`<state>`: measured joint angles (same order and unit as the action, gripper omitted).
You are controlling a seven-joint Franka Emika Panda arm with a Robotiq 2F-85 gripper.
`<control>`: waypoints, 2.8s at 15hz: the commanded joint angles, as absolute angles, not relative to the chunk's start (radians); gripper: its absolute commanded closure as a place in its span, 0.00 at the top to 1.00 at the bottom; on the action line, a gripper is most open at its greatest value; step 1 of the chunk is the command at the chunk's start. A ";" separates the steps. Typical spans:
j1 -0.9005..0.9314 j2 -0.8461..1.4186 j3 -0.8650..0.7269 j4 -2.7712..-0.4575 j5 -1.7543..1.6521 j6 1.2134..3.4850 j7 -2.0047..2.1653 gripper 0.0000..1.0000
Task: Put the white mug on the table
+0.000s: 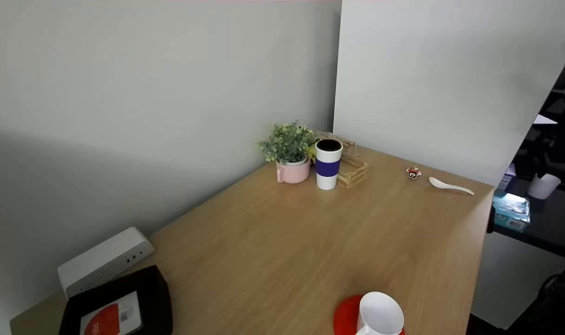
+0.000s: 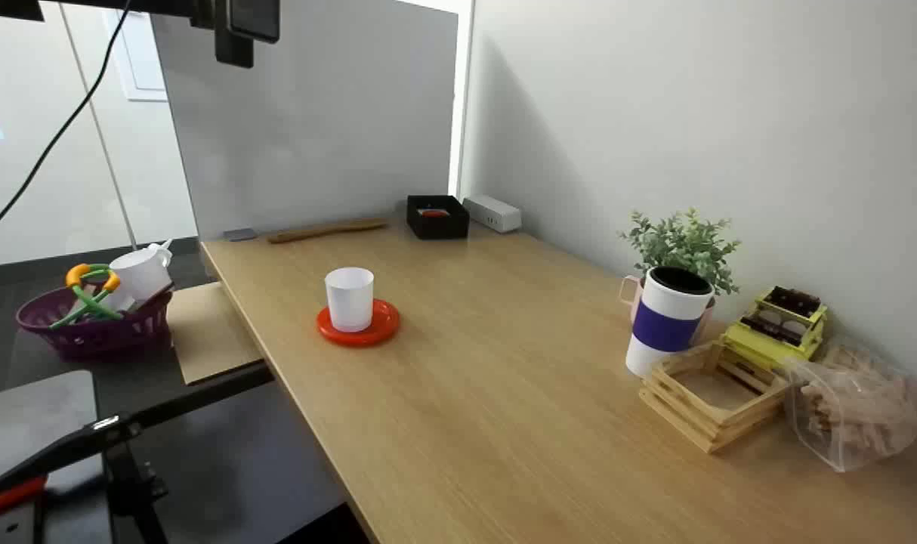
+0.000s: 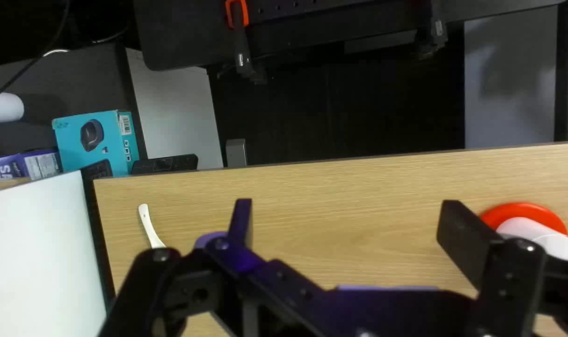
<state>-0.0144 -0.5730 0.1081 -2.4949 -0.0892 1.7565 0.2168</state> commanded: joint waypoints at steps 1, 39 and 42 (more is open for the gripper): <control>-0.008 -0.572 0.102 -2.493 -0.092 1.755 0.220 1.00; 0.148 -0.458 0.015 -2.412 -0.086 1.956 -0.413 1.00; 0.150 -0.466 0.002 -2.421 -0.074 1.984 -0.429 1.00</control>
